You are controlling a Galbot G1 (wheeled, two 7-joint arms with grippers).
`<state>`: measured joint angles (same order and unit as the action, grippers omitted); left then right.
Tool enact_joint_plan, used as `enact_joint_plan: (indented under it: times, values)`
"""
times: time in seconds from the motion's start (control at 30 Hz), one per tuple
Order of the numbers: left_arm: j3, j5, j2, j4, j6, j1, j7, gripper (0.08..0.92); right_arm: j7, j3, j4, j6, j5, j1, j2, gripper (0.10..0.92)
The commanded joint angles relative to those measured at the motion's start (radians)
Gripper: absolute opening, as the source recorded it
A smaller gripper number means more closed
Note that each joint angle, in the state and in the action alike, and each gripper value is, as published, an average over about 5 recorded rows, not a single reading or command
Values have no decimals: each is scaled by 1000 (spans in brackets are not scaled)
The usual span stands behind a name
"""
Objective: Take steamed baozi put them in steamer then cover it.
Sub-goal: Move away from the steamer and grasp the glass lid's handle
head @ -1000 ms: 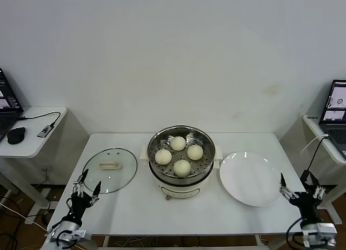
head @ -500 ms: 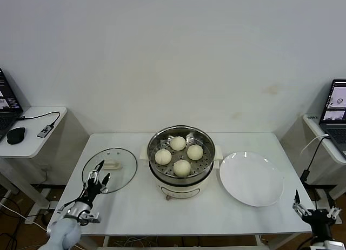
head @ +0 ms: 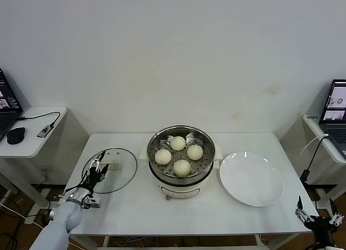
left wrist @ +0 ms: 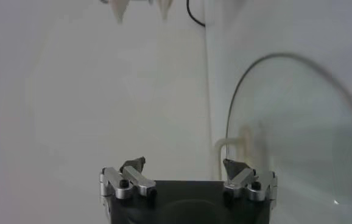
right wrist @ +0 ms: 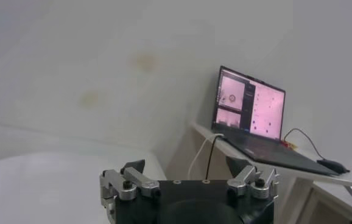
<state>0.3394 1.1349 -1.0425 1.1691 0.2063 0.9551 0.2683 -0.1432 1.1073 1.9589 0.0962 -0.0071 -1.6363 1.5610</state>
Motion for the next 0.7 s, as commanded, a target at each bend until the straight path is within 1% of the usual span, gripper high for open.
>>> enact_joint_plan:
  times: [0.03, 0.33, 0.7]
  values:
    - [-26, 18, -1, -59, 0, -63, -5, 823, 1, 5, -4, 3, -5, -4, 5, 823]
    - [-36, 23, -15, -102, -2, -107, -1, 823, -1, -7, -23, 5, -14, 4, 4, 823]
    - [-50, 44, -34, -189, 0, -162, 8, 823, -3, -18, -41, 7, -25, 14, 5, 823]
